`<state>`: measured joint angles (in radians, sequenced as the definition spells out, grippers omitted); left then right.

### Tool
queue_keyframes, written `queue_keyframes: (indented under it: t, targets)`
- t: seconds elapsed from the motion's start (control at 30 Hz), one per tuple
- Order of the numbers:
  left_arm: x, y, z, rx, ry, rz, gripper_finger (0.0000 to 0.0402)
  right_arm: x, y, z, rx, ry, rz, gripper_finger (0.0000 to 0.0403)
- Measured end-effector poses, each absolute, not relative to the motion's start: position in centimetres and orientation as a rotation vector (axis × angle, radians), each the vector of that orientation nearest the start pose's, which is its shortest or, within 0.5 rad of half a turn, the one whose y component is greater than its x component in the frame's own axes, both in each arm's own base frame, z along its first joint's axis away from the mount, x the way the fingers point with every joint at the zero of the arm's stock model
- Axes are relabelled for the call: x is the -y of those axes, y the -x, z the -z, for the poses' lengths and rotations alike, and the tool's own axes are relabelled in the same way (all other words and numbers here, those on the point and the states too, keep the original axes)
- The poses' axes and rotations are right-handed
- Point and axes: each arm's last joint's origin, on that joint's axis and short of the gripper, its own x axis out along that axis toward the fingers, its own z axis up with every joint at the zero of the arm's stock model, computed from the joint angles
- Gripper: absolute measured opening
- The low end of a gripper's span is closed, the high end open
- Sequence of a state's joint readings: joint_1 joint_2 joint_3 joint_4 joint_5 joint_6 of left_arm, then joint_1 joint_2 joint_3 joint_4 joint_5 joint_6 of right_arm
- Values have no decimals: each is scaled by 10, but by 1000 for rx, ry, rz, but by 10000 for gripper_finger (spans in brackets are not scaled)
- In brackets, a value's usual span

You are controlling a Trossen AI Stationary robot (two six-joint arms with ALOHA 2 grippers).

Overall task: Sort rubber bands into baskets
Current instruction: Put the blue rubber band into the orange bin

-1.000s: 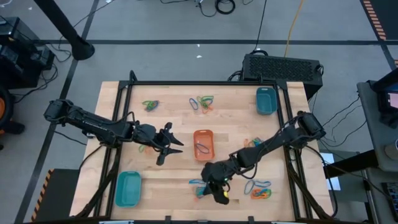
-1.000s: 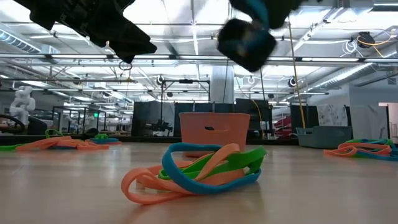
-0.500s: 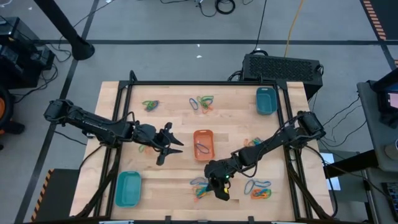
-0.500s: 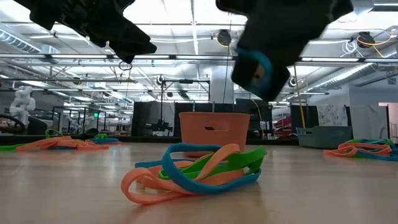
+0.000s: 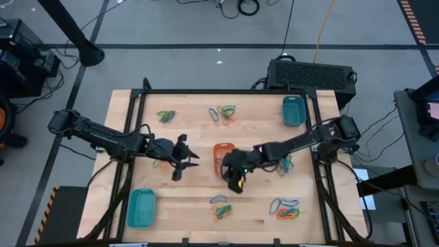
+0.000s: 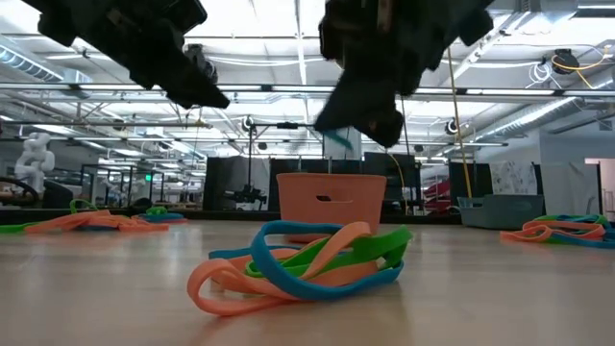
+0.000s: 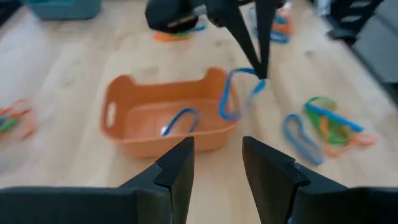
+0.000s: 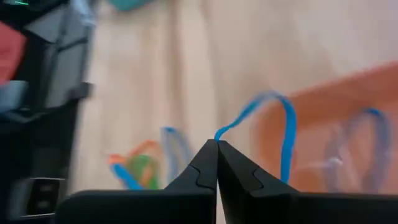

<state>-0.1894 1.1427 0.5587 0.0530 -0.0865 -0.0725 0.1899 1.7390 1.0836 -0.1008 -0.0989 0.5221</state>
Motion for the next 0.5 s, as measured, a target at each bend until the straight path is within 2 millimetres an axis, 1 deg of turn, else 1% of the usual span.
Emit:
queue_keyframes:
  t: [0.13, 0.23, 0.37, 0.5]
  targets:
    - [38, -220, -209, -577, -12, 18, 143, -51, -358, -189, -857, -438, 22, 0]
    - [35, -213, -211, -606, -11, -30, 143, -41, -358, -186, -867, -412, 50, 0]
    - [32, -205, -214, -621, 1, -117, 143, -34, -359, -187, -857, -391, 50, 0]
    - [28, -199, -213, -650, 2, -224, 143, -32, -360, -187, -855, -393, 55, 0]
